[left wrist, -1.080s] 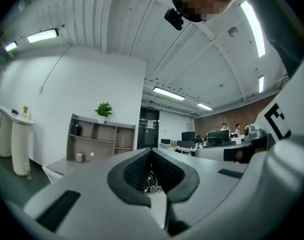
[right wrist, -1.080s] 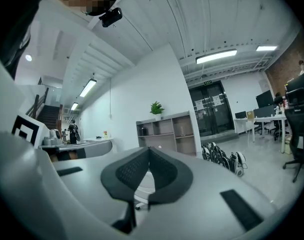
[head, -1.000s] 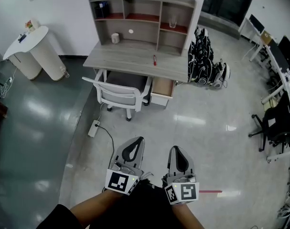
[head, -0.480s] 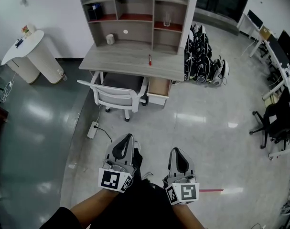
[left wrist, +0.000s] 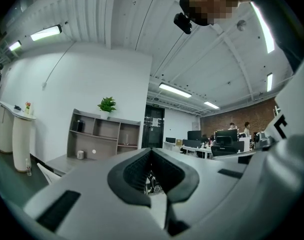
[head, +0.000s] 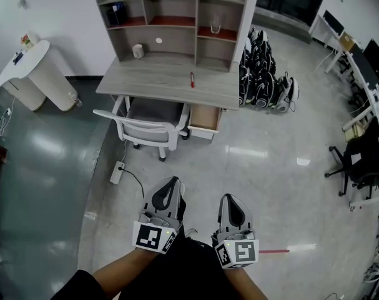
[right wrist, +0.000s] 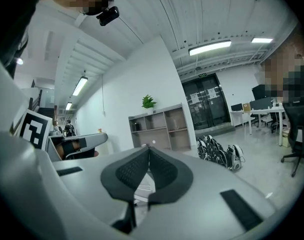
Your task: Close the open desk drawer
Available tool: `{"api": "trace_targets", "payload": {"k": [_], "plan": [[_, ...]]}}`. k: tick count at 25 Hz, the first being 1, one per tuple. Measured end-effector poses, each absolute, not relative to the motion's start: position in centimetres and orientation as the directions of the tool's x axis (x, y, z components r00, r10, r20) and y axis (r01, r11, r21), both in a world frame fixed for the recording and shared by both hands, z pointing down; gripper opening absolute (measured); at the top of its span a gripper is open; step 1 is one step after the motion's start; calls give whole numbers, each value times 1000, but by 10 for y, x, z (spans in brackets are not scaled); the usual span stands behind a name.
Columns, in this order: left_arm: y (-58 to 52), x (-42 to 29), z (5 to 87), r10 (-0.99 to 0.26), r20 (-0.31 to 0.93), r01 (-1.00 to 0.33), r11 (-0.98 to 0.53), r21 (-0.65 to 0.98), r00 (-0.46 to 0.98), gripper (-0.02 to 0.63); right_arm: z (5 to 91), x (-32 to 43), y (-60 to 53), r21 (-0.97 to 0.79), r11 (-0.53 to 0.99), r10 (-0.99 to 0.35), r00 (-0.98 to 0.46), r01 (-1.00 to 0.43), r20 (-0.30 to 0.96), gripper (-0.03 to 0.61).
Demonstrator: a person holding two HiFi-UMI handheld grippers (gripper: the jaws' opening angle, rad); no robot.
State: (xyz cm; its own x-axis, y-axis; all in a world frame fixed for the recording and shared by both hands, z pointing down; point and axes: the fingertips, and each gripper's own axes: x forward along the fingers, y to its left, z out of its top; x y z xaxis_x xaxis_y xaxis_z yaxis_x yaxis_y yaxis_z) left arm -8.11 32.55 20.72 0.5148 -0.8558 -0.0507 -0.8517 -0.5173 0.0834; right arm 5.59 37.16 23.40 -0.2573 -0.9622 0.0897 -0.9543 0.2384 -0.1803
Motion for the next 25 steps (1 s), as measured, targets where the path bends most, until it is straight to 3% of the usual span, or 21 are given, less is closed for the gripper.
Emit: {"api": "trace_targets", "payload": {"k": [9, 25], "plan": [[262, -73, 223, -843, -24, -838, -537, 97, 537, 5, 238, 41, 295, -169, 270, -952, -290, -948, 102, 15], [92, -63, 245, -790, -5, -778, -604, 173, 613, 5, 278, 50, 138, -109, 207, -955, -225, -972, 194, 15]]}}
